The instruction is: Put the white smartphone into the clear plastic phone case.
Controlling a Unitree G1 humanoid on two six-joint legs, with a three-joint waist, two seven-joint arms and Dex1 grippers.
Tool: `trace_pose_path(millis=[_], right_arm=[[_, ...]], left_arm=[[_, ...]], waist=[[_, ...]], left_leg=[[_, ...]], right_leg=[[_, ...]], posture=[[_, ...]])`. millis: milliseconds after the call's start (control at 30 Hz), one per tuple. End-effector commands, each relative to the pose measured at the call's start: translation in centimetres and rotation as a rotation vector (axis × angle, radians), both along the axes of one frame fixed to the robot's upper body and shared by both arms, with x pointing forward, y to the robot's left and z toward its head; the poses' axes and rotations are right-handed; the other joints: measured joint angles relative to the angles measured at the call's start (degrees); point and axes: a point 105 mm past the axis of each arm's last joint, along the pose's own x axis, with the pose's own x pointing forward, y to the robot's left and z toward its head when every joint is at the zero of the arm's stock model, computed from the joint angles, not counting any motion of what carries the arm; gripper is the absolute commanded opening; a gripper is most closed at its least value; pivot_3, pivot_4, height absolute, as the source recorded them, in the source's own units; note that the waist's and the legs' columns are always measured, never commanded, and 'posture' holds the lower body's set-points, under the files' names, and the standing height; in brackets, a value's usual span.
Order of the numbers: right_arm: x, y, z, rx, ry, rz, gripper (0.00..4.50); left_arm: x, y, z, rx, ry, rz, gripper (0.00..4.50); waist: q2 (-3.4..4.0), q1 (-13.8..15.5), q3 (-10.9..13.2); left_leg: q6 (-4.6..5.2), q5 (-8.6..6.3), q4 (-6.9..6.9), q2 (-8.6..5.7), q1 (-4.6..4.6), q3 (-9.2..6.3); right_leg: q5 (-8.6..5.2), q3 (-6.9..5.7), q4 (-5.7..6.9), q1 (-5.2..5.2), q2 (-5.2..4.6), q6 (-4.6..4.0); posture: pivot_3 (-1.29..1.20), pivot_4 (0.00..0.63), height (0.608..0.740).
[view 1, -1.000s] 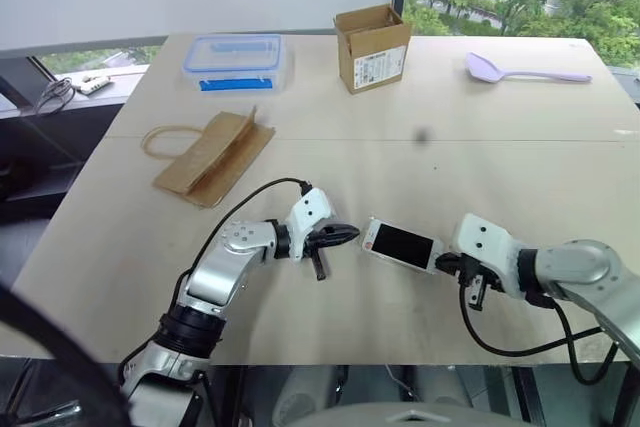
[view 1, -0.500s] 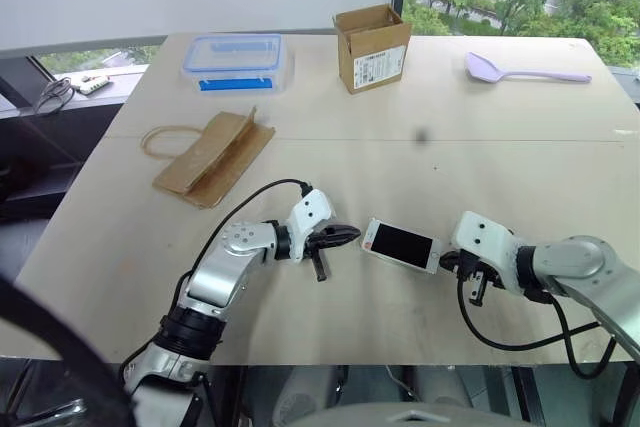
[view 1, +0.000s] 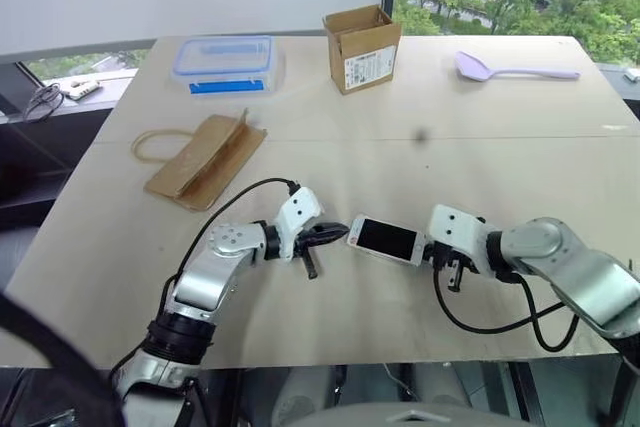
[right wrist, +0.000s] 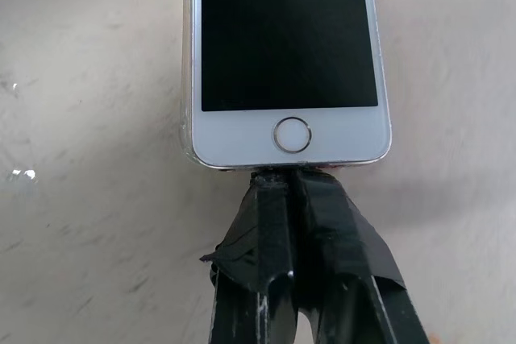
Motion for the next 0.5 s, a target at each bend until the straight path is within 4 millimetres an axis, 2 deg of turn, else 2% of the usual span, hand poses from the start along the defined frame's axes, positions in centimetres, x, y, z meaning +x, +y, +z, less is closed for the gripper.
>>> trace_pose_path(millis=[33,300,500], right_arm=[[0.5,2.7,1.0,0.066,-0.062,0.094,0.00],[4.4,3.3,1.4,0.040,-0.143,0.131,0.00],[5.2,2.8,1.0,-0.002,-0.142,0.174,0.00]], left_arm=[[-1.4,-1.6,0.8,-0.055,-0.003,-0.046,0.02],[-2.0,-1.5,0.5,-0.051,0.018,-0.001,0.02],[-1.9,-1.0,0.2,-0.049,0.033,0.014,0.02]], waist=[[-0.01,-0.4,0.0],[0.00,-0.4,0.0],[0.00,-0.1,0.0]], left_leg=[[0.00,0.00,0.00,0.01,0.01,0.00],[-0.07,0.04,0.05,0.11,0.18,0.00],[-0.08,0.05,0.13,0.08,0.15,0.00]], right_leg=[[0.01,0.00,0.02,0.00,-0.01,-0.01],[0.15,-0.02,0.20,-0.03,0.13,-0.22],[0.17,-0.02,0.24,-0.03,0.13,-0.24]], posture=[[0.00,0.150,0.740],[0.00,0.150,0.740],[0.00,0.150,0.740]])
